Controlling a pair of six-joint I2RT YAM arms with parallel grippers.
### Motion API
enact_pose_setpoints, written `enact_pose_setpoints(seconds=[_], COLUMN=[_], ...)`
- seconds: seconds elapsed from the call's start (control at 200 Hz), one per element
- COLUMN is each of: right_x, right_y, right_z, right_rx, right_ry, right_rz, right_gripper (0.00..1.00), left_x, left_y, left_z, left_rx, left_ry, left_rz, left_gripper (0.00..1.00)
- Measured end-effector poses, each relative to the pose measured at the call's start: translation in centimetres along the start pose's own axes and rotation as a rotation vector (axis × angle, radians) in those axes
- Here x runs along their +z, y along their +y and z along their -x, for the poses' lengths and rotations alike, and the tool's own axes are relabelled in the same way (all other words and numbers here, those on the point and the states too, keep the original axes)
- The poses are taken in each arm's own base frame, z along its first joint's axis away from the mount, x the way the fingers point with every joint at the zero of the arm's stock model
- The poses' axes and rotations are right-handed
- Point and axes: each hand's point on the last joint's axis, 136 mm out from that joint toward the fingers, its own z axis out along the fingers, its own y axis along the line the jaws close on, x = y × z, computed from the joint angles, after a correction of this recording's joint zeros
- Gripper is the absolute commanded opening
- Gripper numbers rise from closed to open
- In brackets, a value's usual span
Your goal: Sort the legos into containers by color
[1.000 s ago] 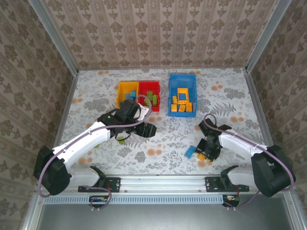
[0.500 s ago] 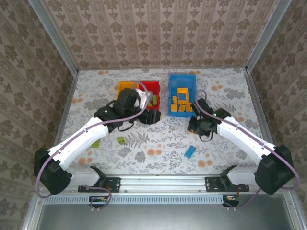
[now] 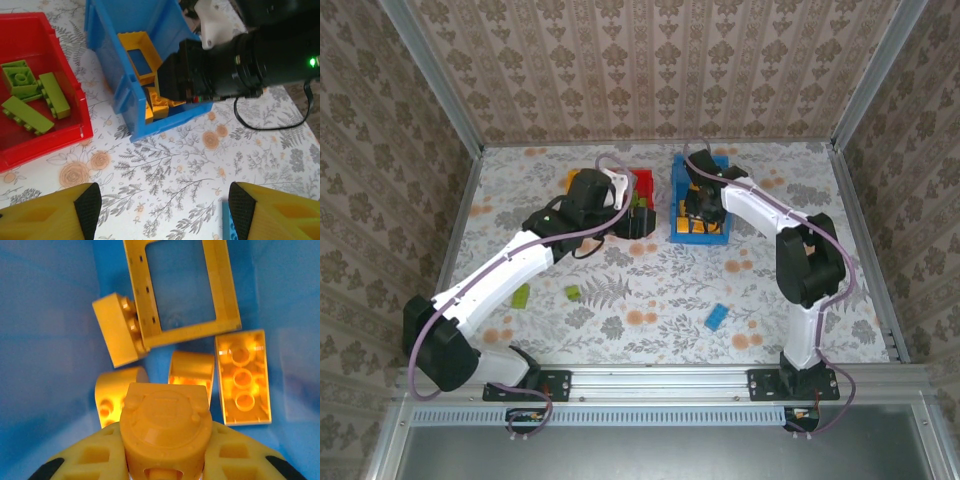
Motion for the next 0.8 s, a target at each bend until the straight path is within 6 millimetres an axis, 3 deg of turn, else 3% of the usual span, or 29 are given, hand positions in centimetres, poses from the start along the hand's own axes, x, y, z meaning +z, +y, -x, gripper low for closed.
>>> enact_pose_setpoints(seconds=[0.12,0.36,0.45,0.55,0.66,0.8], right_x=[0.4,0.5,-0.4,-2.9,-7.2,-11.8], right_y=[-0.4,-0.5,-0.4,0.5,4.4,11.9], right_z=[-0.2,-0.9,-0.8,-0.9,-2.4,-8.3], right_rx=[-0.004,-0.027,-0.042,-0.098,-0.242,-0.487], right_ry=[0.013,0.03,0.017,-0.036,-0.13,-0.155], right_rz=[-0.011,-0.007,0.008,0.059,0.241,0.548], right_gripper=[0.51,0.58,0.58,0.64,0.7,0.72], left_x=[-0.3,-3.2,-4.5,-6.3,-8.7,-11.4], left_y=[1.6,6.8,8.6,11.2,16.2,22.2], left_z=[-0.8,-4.9,-6.1,-7.4,-10.2,-15.7], left_rx=[-0.033,-0.168,-0.223,-0.31,-0.471,-0.695], left_ry=[0.017,0.059,0.072,0.089,0.12,0.233], left_rz=[0.065,0.221,0.288,0.395,0.555,0.766], left_gripper=[0.73,0.74,0.76,0.77,0.79,0.84])
